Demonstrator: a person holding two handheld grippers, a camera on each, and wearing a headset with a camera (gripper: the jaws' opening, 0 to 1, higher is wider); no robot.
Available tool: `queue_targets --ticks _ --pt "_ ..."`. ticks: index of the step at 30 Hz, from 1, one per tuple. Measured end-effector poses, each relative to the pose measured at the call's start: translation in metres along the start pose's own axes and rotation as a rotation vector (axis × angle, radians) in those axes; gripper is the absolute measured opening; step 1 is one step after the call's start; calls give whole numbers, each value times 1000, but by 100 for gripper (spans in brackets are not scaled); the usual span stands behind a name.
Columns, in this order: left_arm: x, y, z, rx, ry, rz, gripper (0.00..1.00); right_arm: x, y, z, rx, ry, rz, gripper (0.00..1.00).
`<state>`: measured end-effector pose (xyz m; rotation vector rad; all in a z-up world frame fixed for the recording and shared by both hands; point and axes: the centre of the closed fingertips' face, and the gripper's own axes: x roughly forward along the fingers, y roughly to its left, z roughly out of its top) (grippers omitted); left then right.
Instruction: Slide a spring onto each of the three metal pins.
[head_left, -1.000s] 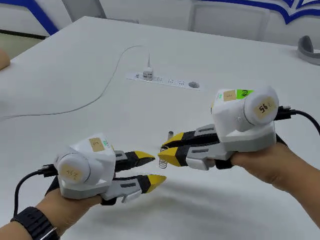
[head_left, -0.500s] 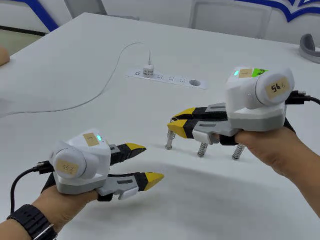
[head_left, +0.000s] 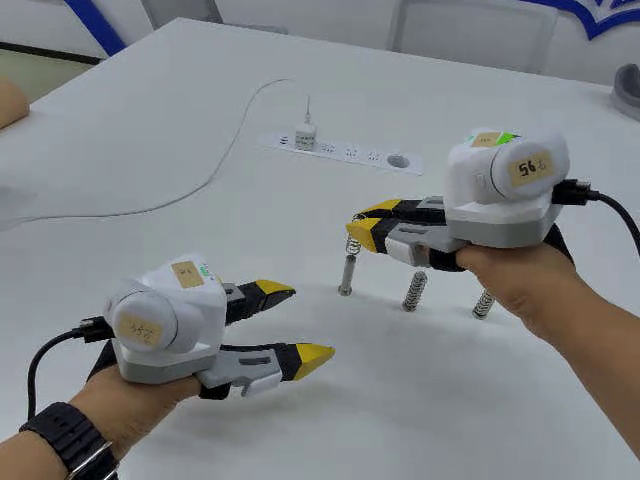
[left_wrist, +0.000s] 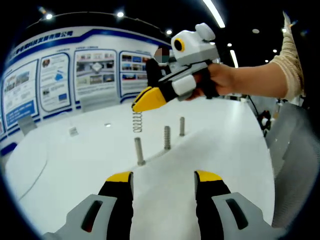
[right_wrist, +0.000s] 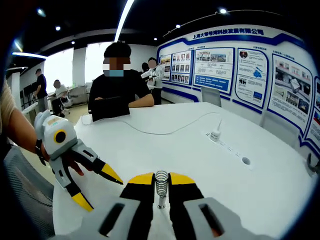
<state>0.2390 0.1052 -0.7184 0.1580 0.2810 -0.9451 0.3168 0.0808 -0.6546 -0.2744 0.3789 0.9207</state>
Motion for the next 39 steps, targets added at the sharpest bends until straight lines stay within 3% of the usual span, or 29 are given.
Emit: queue_targets --ticks 14,26,39 --pt "1 1 -3 -4 10 -2 48 8 -4 -14 40 19 2 12" --pt "1 1 -5 -7 16 0 48 10 -7 -13 63 4 -3 12" --pt "2 2 -5 -10 15 1 47 19 -5 -33 68 52 -9 12"
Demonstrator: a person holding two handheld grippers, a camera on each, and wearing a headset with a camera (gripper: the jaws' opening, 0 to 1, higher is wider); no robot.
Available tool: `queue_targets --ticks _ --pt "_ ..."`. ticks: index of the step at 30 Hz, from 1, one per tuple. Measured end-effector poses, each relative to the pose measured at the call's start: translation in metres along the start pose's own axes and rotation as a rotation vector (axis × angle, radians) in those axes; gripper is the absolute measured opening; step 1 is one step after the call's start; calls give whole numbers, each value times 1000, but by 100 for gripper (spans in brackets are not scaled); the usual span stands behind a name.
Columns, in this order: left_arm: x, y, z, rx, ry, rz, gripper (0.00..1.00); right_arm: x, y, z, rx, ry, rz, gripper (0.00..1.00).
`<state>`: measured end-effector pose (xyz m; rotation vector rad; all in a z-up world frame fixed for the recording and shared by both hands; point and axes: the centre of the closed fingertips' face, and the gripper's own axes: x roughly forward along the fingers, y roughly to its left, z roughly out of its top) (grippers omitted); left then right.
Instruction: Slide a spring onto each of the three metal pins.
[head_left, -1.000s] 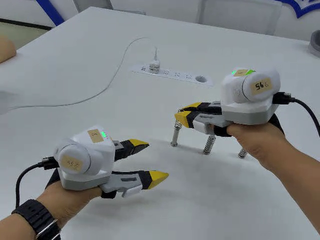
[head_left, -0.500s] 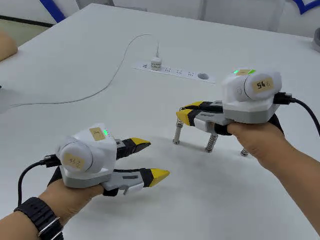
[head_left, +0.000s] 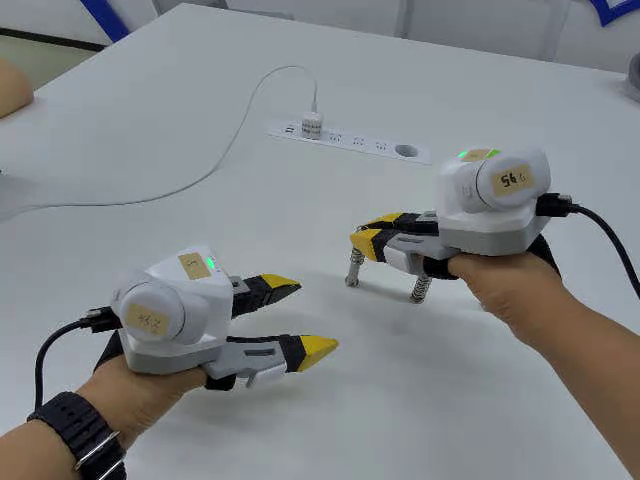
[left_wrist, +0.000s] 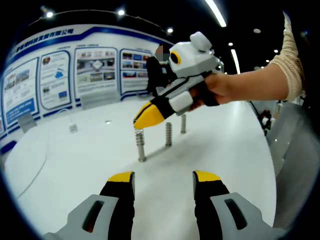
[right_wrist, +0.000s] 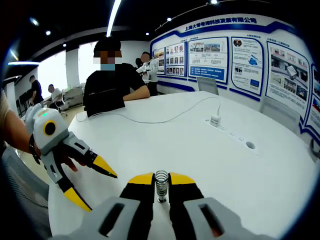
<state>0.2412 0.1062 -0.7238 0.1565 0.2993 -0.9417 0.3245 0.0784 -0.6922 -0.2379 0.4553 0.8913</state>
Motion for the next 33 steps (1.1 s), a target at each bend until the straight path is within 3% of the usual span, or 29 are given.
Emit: queue_targets --ticks 16,33 --pt "-2 1 -2 -7 2 7 47 11 8 -25 31 71 -6 12" --pt "-1 -1 -4 -12 7 10 47 11 22 -30 38 69 28 12"
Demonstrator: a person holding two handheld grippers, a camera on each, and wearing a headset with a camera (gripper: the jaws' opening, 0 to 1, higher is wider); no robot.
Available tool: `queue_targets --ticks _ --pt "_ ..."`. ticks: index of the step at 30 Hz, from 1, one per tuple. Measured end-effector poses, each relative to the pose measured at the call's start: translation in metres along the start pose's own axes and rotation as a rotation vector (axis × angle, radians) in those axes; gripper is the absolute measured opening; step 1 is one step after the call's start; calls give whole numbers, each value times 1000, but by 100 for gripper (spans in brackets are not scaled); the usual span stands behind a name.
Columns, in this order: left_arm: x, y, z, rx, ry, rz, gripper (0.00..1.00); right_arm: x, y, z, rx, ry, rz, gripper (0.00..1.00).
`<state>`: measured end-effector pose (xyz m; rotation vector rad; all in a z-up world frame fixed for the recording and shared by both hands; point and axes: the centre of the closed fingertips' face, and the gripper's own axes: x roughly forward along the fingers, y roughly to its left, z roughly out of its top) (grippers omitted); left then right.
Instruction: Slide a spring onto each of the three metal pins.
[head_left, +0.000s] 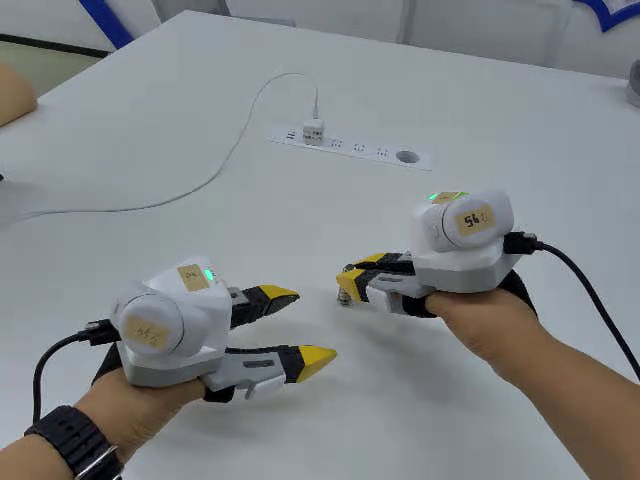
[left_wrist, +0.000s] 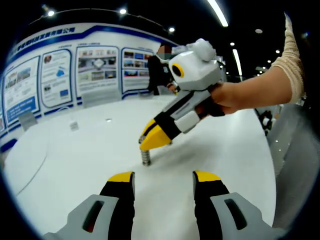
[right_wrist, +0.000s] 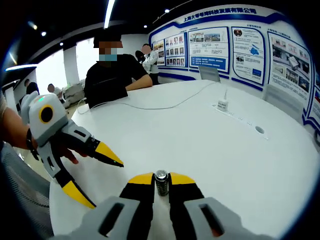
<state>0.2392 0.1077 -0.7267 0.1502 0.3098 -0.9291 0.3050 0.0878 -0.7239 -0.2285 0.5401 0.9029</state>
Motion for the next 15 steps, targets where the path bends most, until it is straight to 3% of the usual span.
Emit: queue_targets --ticks 7,15 --pt "1 1 0 0 -3 2 48 0 4 -1 -21 3 12 16" --pt "0 4 3 -2 -14 7 49 -15 4 5 -52 -20 -23 20"
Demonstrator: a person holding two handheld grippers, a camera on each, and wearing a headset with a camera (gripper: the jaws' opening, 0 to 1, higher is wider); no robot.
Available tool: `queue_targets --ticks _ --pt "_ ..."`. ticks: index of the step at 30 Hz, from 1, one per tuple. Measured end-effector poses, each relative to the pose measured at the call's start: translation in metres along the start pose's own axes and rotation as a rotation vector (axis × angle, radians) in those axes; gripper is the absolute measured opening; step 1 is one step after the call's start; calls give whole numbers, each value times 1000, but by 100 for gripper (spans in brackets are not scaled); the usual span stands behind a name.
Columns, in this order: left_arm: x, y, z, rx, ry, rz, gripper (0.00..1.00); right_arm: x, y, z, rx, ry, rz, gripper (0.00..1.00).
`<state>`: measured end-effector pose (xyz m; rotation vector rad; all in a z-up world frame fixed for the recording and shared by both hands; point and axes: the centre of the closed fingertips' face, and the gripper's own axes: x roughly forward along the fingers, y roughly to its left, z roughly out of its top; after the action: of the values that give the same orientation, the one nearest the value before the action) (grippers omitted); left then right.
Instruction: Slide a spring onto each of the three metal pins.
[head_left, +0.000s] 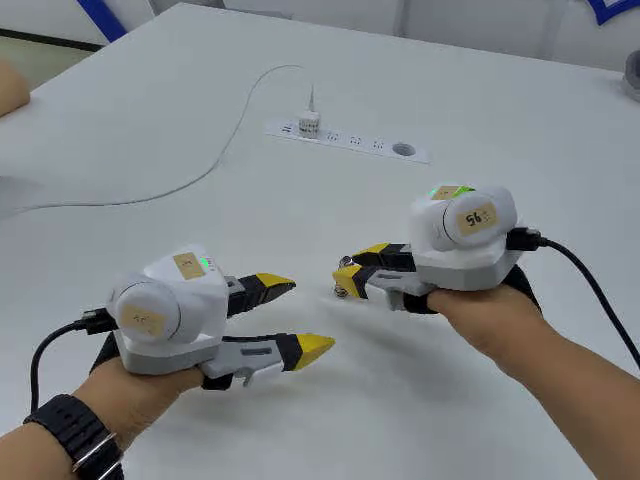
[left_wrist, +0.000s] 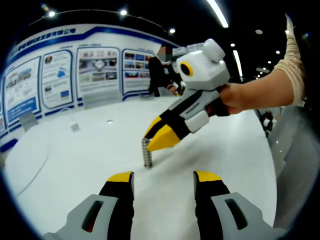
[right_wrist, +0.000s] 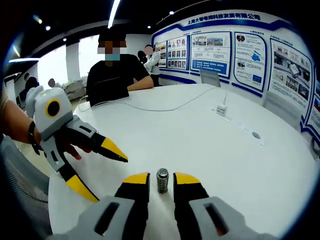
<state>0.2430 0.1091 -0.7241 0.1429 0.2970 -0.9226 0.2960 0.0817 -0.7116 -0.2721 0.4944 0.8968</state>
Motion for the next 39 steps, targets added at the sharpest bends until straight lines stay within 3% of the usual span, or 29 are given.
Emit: queue_targets --ticks 6,9,15,20,39 --pt "0 2 3 -1 -3 3 50 -27 9 17 -29 -61 0 20" --pt "-1 2 4 -4 -8 4 51 -39 14 17 -29 -75 11 21" --pt "-3 3 7 -2 -13 6 53 -62 20 7 -61 -66 11 21" --pt "-3 3 5 2 -8 5 55 -78 22 -10 -73 -38 12 22" --pt "-2 -1 7 7 -3 1 61 -125 -36 -52 -14 -28 -125 29"
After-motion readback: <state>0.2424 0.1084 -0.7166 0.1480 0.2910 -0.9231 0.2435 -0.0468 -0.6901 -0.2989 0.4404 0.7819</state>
